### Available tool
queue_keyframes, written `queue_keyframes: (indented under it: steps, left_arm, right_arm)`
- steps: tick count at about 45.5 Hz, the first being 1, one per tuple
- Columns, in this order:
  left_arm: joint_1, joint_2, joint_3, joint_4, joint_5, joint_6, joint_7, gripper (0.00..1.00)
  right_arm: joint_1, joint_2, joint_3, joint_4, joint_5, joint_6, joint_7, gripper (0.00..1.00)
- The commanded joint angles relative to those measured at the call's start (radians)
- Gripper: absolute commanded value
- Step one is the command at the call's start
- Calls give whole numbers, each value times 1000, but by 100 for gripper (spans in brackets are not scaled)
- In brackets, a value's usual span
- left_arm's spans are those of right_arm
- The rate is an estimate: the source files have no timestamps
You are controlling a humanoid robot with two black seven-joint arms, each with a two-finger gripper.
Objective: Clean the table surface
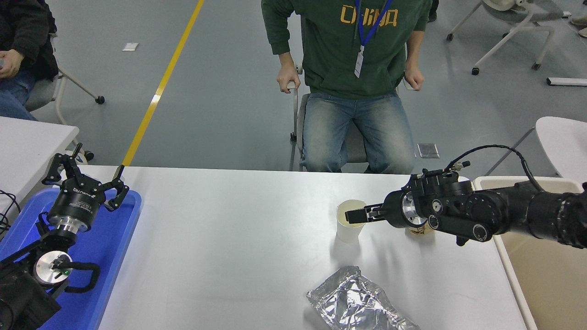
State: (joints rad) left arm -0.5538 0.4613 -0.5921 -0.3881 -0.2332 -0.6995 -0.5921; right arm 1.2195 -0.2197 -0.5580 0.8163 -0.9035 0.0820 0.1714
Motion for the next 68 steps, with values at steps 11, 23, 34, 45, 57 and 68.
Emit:
queue_keyframes:
  steps: [11, 23, 34, 45, 57, 68]
  left_arm:
    - [0, -1, 0, 0, 0, 0, 0, 100]
    - [0, -1, 0, 0, 0, 0, 0, 100]
    - [0, 0, 0, 0, 0, 0, 0, 100]
    - [0, 0, 0, 0, 0, 0, 0, 100]
    - [0, -1, 0, 0, 0, 0, 0, 100]
    - [0, 0, 0, 0, 0, 0, 0, 100]
  right_arm:
    - [-40, 65, 4, -74, 1, 22, -36, 64]
    - [-22, 77, 9, -77, 9, 130, -38, 0]
    - [21, 75, 13, -69, 20, 142, -38, 0]
    - [54, 68, 12, -54, 49, 150, -38, 0]
    - [101, -3, 12, 0, 58, 156, -38, 0]
    - [187, -219, -5, 194, 75, 157, -38, 0]
